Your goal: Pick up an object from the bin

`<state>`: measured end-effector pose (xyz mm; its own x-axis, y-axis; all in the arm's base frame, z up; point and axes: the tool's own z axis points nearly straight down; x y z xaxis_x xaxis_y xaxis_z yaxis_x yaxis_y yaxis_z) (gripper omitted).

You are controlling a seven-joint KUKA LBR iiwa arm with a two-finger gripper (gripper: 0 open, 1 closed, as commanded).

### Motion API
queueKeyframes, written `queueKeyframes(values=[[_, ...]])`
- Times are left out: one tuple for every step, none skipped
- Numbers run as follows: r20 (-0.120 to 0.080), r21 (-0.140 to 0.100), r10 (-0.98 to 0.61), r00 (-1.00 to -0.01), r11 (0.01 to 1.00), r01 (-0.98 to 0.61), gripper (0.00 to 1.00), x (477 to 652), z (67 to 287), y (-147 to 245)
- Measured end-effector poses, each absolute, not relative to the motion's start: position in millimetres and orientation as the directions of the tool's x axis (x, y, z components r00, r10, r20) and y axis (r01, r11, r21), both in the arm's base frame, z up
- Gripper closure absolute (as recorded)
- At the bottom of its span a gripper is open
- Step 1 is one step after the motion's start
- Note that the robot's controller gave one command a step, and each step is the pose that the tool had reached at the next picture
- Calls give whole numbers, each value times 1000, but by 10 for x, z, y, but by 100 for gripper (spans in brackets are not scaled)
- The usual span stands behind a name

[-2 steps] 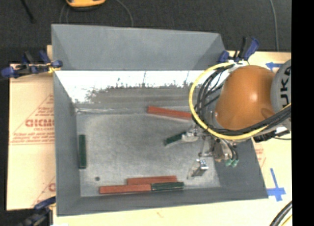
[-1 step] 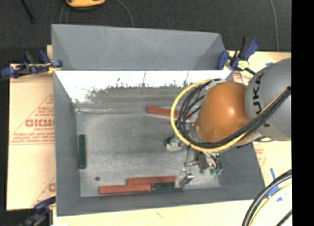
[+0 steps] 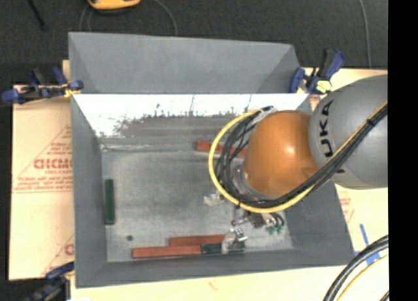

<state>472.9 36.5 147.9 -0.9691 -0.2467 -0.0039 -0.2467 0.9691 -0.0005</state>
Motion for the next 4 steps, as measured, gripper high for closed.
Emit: queueKeyframes(values=[[-1, 1, -196, -981, 981, -196, 0, 4723, 1346, 281], [-18, -4, -268, -963, 963, -268, 0, 4822, 793, 269], [3, -2, -269, -963, 963, -269, 100, 4762, 821, 257], [3, -2, -269, -963, 963, -269, 100, 4761, 821, 256]])
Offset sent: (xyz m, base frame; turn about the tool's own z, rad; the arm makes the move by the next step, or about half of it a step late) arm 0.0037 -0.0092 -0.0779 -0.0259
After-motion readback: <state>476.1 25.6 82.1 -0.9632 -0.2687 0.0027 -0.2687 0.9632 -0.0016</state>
